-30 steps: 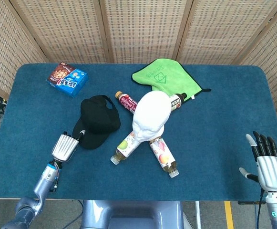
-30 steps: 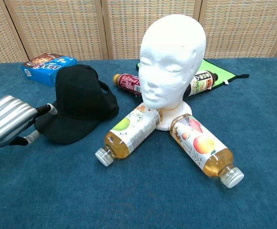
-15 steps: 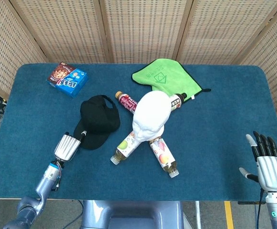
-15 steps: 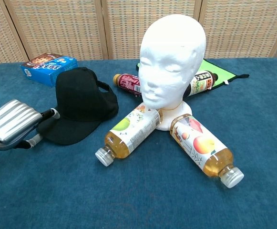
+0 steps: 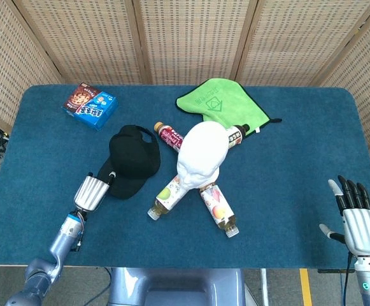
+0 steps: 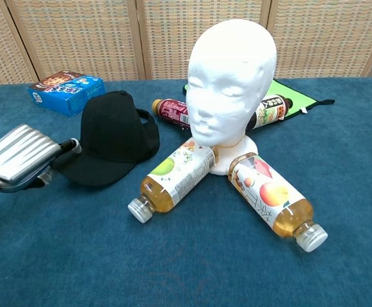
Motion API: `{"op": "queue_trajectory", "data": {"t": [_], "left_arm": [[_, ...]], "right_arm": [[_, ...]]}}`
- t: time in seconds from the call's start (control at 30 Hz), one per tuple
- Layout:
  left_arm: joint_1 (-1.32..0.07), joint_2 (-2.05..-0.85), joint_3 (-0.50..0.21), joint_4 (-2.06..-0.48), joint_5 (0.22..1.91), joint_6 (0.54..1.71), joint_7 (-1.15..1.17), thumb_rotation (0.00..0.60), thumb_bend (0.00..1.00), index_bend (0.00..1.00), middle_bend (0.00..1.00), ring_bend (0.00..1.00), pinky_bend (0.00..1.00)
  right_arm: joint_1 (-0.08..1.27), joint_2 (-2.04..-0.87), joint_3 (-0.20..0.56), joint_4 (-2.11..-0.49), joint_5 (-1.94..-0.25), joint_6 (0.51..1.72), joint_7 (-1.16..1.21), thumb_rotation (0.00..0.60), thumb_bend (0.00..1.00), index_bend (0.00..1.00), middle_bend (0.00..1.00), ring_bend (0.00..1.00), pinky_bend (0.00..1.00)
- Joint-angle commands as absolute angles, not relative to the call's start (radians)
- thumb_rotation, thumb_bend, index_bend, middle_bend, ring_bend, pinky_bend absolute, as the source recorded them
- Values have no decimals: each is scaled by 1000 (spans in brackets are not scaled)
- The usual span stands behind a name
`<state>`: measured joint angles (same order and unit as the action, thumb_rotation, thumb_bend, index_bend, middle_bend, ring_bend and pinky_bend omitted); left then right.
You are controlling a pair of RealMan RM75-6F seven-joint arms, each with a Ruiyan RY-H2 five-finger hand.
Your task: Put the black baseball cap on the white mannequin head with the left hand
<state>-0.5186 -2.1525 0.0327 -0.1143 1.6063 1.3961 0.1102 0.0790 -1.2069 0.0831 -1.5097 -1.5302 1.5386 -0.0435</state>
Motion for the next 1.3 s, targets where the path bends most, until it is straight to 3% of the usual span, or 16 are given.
{"op": "queue_trajectory", "data": {"t": [0.03, 0.17, 0.6, 1.3], "left_arm": [[-540, -2131, 34, -115, 1612, 1450, 108, 600, 693, 780, 970, 910, 754], [-559, -2106, 35, -117, 1614, 1479, 111, 600, 750, 815, 976, 917, 754], [-585, -1996, 124, -115, 1707, 1607, 228, 600, 773, 852, 979, 919, 754], [-648, -1798, 86, -217, 1697, 1817, 298, 600, 768, 852, 979, 919, 754]], "right_arm": [[79, -1206, 84, -1510, -1530, 1540, -43, 600, 33, 105, 0, 0, 0], [77, -1205, 83, -1513, -1536, 1546, -44, 600, 34, 109, 0, 0, 0], [72, -1195, 92, -1517, -1528, 1558, -27, 600, 34, 136, 0, 0, 0], [67, -1191, 96, -1530, -1541, 1581, -21, 600, 34, 145, 0, 0, 0]]}}
